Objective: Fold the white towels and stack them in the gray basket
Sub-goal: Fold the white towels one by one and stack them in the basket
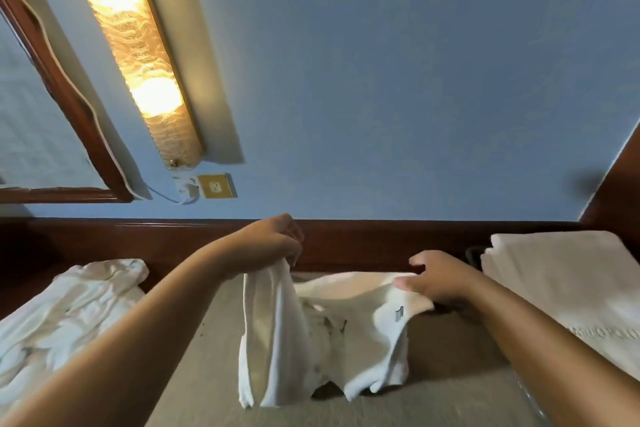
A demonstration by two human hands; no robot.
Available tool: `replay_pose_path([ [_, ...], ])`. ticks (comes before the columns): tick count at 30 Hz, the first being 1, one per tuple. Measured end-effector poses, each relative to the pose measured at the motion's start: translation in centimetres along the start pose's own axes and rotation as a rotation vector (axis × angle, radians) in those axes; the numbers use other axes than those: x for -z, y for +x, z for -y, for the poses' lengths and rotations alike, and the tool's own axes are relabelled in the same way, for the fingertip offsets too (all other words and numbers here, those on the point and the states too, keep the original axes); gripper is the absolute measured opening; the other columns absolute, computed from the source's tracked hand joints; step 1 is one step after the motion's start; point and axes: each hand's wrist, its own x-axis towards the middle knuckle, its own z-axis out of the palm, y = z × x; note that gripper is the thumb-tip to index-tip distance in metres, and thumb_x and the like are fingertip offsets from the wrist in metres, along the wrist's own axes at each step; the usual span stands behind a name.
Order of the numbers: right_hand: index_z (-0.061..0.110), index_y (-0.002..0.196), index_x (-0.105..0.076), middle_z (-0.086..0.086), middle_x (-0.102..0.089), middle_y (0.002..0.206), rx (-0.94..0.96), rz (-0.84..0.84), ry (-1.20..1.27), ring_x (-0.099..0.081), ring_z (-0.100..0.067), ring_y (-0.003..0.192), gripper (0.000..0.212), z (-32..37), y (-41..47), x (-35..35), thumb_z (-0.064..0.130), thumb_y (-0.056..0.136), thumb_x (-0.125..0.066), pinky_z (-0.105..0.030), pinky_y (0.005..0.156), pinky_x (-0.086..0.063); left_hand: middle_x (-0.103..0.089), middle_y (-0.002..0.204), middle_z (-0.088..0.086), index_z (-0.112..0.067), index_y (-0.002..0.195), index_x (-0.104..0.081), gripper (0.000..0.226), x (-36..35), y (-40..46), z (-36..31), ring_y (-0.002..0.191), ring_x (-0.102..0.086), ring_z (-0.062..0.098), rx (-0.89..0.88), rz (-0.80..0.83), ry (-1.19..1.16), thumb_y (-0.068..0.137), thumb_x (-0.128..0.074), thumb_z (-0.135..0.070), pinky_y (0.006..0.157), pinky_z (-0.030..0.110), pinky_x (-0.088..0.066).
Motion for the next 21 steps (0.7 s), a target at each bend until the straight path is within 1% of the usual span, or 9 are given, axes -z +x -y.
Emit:
replay_pose_path([
  [1,0.038,0.129,-0.049,-0.009,-0.070,0.109,0.025,0.015,0.043,-0.068,-0.015,0.073,0.044,-0.3,-0.2,-1.0,0.029,0.094,-0.075,-0.021,0.054,-0.052,-0.068,0.107,0.000,-0.028,0.114,-0.064,0.043,-0.4,-0.8,0.4,0.101,-0.065,0.021,-0.010,0.045,-0.042,0.072,-0.066,-0.019,0.086,0.039,-0.057],
  [2,0.041,0.129,-0.050,-0.010,-0.071,0.109,0.048,0.043,0.103,-0.071,-0.018,0.076,0.044,-0.7,-0.2,-1.9,0.026,0.095,-0.073,-0.027,0.058,-0.057,-0.066,0.111,-0.001,-0.030,0.121,-0.059,0.044,-0.7,-1.5,1.1,0.103,-0.064,0.019,-0.019,0.081,-0.043,0.080,-0.064,-0.016,0.085,0.035,-0.056],
  [5,0.029,0.103,-0.080,-0.007,-0.078,0.102,0.094,0.196,0.178,-0.076,-0.024,0.090,0.018,-0.8,-0.2,-3.6,0.018,0.100,-0.066,-0.045,0.081,-0.064,-0.064,0.107,-0.007,-0.031,0.128,-0.053,0.034,-1.3,-2.8,3.4,0.098,-0.063,0.010,-0.119,-0.036,0.123,0.100,-0.057,-0.011,0.079,0.022,-0.053],
  [7,0.018,0.102,-0.082,-0.013,-0.078,0.103,0.106,0.346,0.304,-0.076,-0.027,0.094,0.022,-0.4,-0.3,-3.9,0.005,0.100,-0.064,-0.045,0.085,-0.063,-0.065,0.097,-0.012,-0.031,0.124,-0.055,0.035,-1.5,-3.3,5.0,0.089,-0.064,0.003,-0.185,-0.188,0.160,0.098,-0.063,-0.009,0.071,0.016,-0.051],
  [10,0.008,0.120,-0.071,-0.013,-0.078,0.109,0.178,0.490,0.328,-0.077,-0.020,0.094,0.042,0.5,-0.9,-3.4,-0.018,0.092,-0.055,-0.037,0.079,-0.060,-0.066,0.094,-0.020,-0.031,0.117,-0.066,0.035,-1.3,-3.8,7.2,0.087,-0.064,-0.006,-0.250,-0.409,0.146,0.089,-0.080,-0.014,0.070,0.009,-0.050],
  [13,0.030,0.109,-0.074,0.006,-0.079,0.102,0.314,0.304,-0.015,-0.074,-0.008,0.093,0.029,1.5,-0.7,-3.3,0.006,0.092,-0.073,-0.042,0.088,-0.061,-0.070,0.089,-0.022,-0.027,0.103,-0.079,0.023,-0.7,-4.3,8.5,0.083,-0.066,-0.004,-0.295,-0.651,0.146,0.083,-0.088,-0.025,0.071,0.012,-0.052],
  [16,0.043,0.088,-0.072,0.022,-0.072,0.080,0.460,0.067,-0.496,-0.066,0.003,0.078,0.005,2.9,-0.5,-2.9,0.042,0.090,-0.077,-0.023,0.074,-0.054,-0.072,0.084,-0.022,-0.039,0.090,-0.075,0.011,0.4,-4.7,8.5,0.082,-0.068,-0.001,-0.183,-0.765,-0.050,0.086,-0.084,-0.034,0.071,0.012,-0.052],
  [19,0.042,0.093,-0.074,0.021,-0.060,0.083,0.680,-0.061,-0.568,-0.059,-0.002,0.078,0.008,3.8,-0.2,-3.4,0.050,0.090,-0.074,-0.024,0.064,-0.045,-0.073,0.093,-0.010,-0.038,0.097,-0.071,0.011,1.4,-4.8,7.8,0.089,-0.073,0.016,-0.075,-0.692,-0.420,0.091,-0.079,-0.035,0.077,0.041,-0.064],
  [21,0.039,0.091,-0.074,0.018,-0.051,0.090,0.825,-0.120,-0.447,-0.055,-0.004,0.083,0.009,4.2,0.0,-4.0,0.048,0.089,-0.076,-0.023,0.063,-0.046,-0.075,0.098,0.003,-0.032,0.102,-0.072,0.016,2.0,-5.2,6.8,0.092,-0.075,0.025,-0.075,-0.632,-0.652,0.089,-0.081,-0.028,0.081,0.048,-0.065],
])
